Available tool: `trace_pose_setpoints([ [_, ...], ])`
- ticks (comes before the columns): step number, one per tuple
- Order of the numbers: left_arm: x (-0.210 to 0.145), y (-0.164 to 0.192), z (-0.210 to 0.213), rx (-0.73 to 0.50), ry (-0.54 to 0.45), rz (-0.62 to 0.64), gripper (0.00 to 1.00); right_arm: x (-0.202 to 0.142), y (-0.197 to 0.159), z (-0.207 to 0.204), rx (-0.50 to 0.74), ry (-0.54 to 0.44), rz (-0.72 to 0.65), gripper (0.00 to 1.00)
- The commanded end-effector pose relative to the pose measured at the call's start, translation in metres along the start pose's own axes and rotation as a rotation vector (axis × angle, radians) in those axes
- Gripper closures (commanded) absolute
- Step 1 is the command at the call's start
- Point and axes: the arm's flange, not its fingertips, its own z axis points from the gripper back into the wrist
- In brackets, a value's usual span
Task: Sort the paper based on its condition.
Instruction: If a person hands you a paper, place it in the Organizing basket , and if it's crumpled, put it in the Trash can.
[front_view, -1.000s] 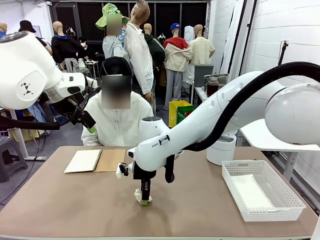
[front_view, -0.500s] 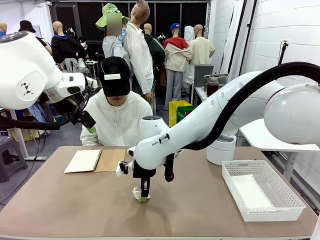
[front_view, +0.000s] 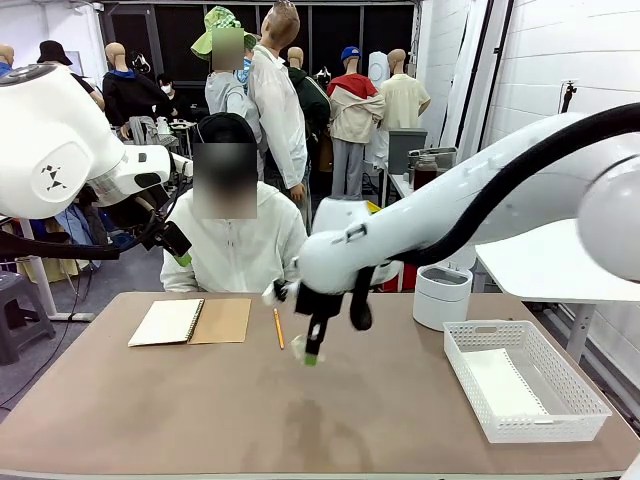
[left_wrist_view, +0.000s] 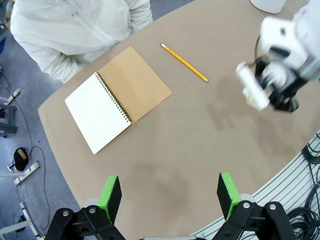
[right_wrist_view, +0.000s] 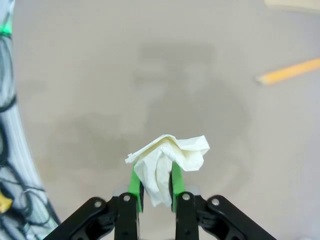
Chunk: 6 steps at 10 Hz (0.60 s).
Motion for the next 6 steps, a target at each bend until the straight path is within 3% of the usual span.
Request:
trace_pose_setpoints([
  [1, 0.0, 0.001, 0.0, -0.001, -0.002, -0.003, 0.0, -0.054, -0.004, 0.033, -0.05, 0.05, -0.121, 0.72],
  [4, 0.0, 0.001, 0.0, -0.001, -0.002, -0.003, 0.0, -0.118, -0.04, 0.063, -0.077, 0.142, -0.284, 0.72],
  [6, 0.0, 0.001, 0.0, -0.001, -0.002, -0.003, 0.0, -0.139, -0.053, 0.074, -0.085, 0.151, -0.336, 0.72],
])
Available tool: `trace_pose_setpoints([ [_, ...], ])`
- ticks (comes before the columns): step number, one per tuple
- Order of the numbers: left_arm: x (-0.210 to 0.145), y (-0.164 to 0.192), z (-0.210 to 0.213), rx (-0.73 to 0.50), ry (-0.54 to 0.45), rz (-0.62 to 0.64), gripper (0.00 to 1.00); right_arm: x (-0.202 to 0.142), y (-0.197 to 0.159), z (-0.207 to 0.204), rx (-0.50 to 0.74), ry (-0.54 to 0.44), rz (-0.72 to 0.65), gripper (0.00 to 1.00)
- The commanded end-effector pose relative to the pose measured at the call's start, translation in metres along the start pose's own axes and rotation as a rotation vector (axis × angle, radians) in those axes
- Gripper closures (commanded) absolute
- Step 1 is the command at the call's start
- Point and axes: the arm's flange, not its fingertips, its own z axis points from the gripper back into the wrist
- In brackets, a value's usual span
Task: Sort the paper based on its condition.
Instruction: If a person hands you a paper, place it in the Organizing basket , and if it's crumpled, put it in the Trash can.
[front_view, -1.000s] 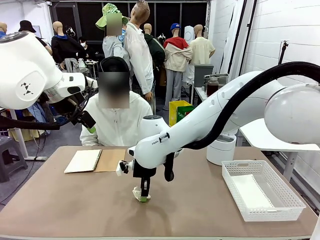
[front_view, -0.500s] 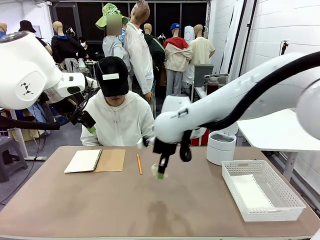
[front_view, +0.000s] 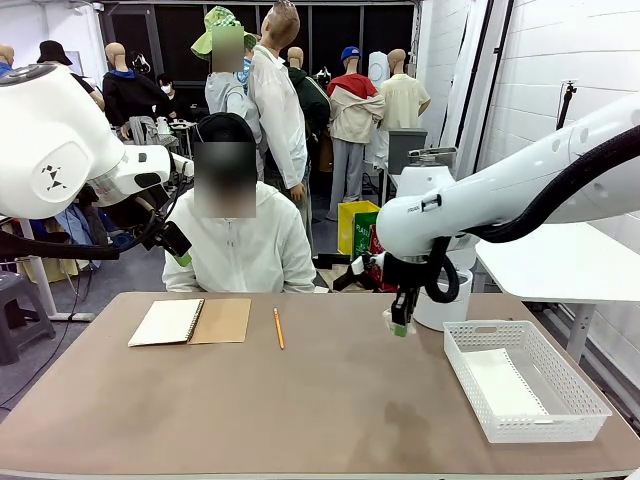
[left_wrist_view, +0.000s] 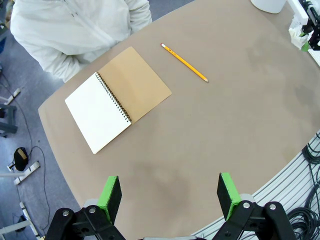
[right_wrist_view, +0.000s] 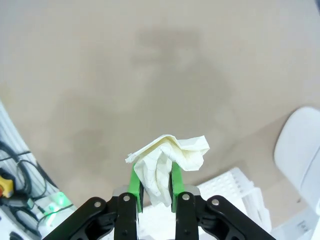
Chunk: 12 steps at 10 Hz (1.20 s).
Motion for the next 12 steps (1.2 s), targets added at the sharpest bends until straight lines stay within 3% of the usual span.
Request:
trace_pose_setpoints([
  [1, 0.0, 0.001, 0.001, -0.002, -0.002, -0.002, 0.0, 0.0, 0.004, 0.006, -0.021, 0.018, -0.046, 0.72],
  [7, 0.0, 0.001, 0.001, -0.002, -0.002, -0.002, 0.0, 0.0, 0.001, 0.001, -0.003, 0.005, -0.004, 0.72],
  [9, 0.0, 0.001, 0.001, -0.002, -0.002, -0.002, 0.0, -0.001, -0.021, 0.014, -0.114, 0.027, -0.044, 0.72],
  [12, 0.0, 0.001, 0.001, -0.002, -0.002, -0.002, 0.0, -0.005, -0.049, 0.04, -0.175, 0.11, -0.097, 0.72],
])
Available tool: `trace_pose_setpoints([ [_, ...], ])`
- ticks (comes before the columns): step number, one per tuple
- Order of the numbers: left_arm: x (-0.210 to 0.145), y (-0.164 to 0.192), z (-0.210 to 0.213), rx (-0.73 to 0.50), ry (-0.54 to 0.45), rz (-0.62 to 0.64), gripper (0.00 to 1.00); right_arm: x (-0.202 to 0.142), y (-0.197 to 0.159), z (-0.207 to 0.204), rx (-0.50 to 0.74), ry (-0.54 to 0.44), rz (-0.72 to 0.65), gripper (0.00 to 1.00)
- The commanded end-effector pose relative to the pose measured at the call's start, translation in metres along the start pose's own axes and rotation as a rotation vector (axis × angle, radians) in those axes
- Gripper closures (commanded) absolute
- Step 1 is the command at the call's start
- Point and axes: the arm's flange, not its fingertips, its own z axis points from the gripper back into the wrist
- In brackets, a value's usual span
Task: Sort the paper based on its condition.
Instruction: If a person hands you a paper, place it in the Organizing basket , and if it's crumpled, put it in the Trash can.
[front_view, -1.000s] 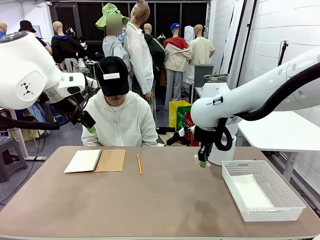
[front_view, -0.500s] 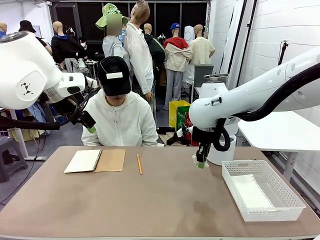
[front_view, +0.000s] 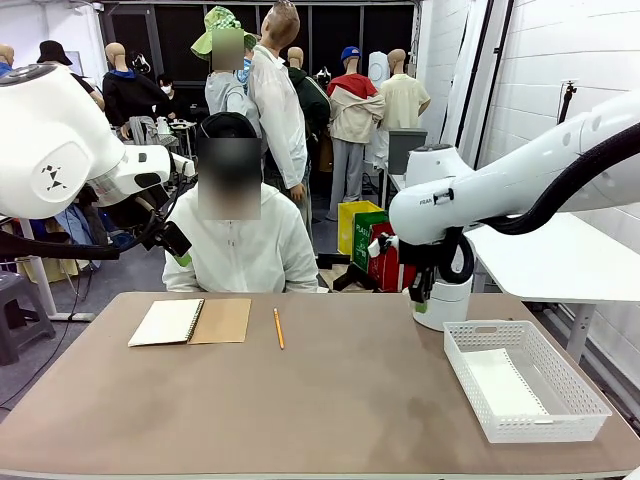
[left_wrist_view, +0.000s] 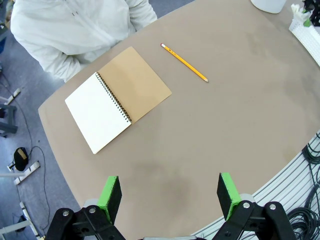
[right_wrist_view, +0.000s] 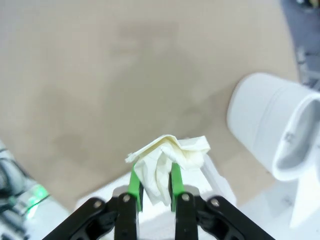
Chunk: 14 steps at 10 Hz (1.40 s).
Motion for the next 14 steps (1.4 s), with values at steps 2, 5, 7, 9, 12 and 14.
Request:
trace_pose_setpoints([
  [2, 0.0, 0.001, 0.001, -0.002, -0.002, -0.002, 0.0, 0.009, -0.032, 0.016, -0.121, 0.091, -0.087, 0.72],
  [5, 0.0, 0.001, 0.001, -0.002, -0.002, -0.002, 0.0, 0.026, -0.066, 0.02, -0.303, 0.13, -0.069, 0.72],
  [7, 0.0, 0.001, 0.001, -0.002, -0.002, -0.002, 0.0, 0.031, -0.083, 0.011, -0.325, 0.134, -0.035, 0.72],
  [9, 0.0, 0.001, 0.001, -0.002, -0.002, -0.002, 0.0, 0.03, -0.093, 0.002, -0.338, 0.123, -0.039, 0.72],
  [12, 0.0, 0.001, 0.001, -0.002, -0.002, -0.002, 0.0, 0.031, -0.1, -0.011, -0.413, 0.128, -0.042, 0.72],
  [14, 0.0, 0.001, 0.001, -0.002, -0.002, -0.002, 0.0, 0.034, -0.106, -0.017, -0.435, 0.13, -0.055, 0.72],
])
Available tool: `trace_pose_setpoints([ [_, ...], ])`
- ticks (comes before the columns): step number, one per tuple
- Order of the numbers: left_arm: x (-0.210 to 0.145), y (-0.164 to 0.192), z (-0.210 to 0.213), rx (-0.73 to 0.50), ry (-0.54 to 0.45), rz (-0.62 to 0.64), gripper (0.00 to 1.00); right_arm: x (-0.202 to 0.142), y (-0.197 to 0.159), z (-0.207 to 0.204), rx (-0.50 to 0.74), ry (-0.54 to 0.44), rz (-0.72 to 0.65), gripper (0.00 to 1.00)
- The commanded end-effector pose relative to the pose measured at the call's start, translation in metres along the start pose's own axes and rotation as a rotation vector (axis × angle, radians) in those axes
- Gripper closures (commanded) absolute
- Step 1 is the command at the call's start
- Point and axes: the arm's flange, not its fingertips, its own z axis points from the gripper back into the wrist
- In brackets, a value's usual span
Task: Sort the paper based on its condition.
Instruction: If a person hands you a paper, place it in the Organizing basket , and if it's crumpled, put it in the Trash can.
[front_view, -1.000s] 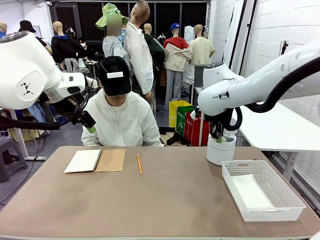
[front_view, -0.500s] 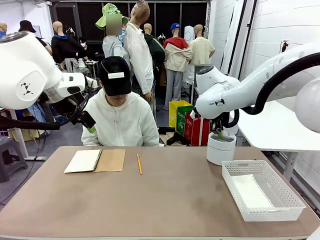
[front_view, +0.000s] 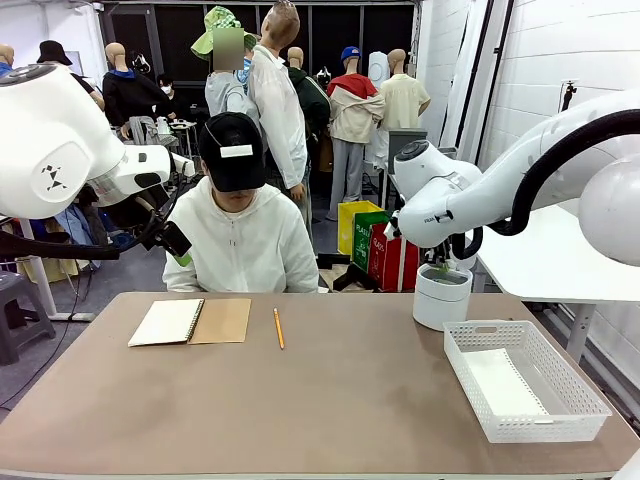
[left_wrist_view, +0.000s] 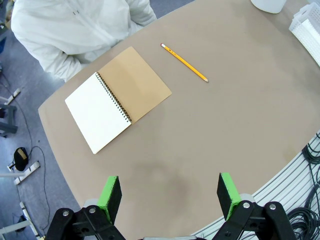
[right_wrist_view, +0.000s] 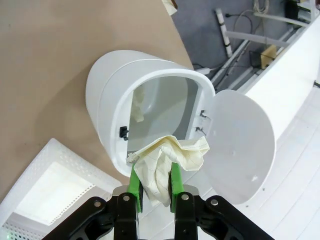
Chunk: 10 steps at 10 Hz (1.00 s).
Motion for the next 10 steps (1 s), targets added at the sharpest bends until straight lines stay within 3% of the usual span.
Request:
trace_pose_setpoints([
  [1, 0.0, 0.001, 0.001, -0.002, -0.002, -0.002, 0.0, 0.011, -0.001, -0.012, -0.058, 0.016, -0.038, 0.72],
  [6, 0.0, 0.001, 0.001, -0.002, -0.002, -0.002, 0.0, 0.021, -0.004, -0.023, -0.126, 0.017, -0.107, 0.72],
  [9, 0.0, 0.001, 0.001, -0.002, -0.002, -0.002, 0.0, 0.021, -0.003, -0.025, -0.118, 0.018, -0.122, 0.13],
  [10, 0.0, 0.001, 0.001, -0.002, -0.002, -0.002, 0.0, 0.02, -0.003, -0.025, -0.114, 0.01, -0.127, 0.0],
])
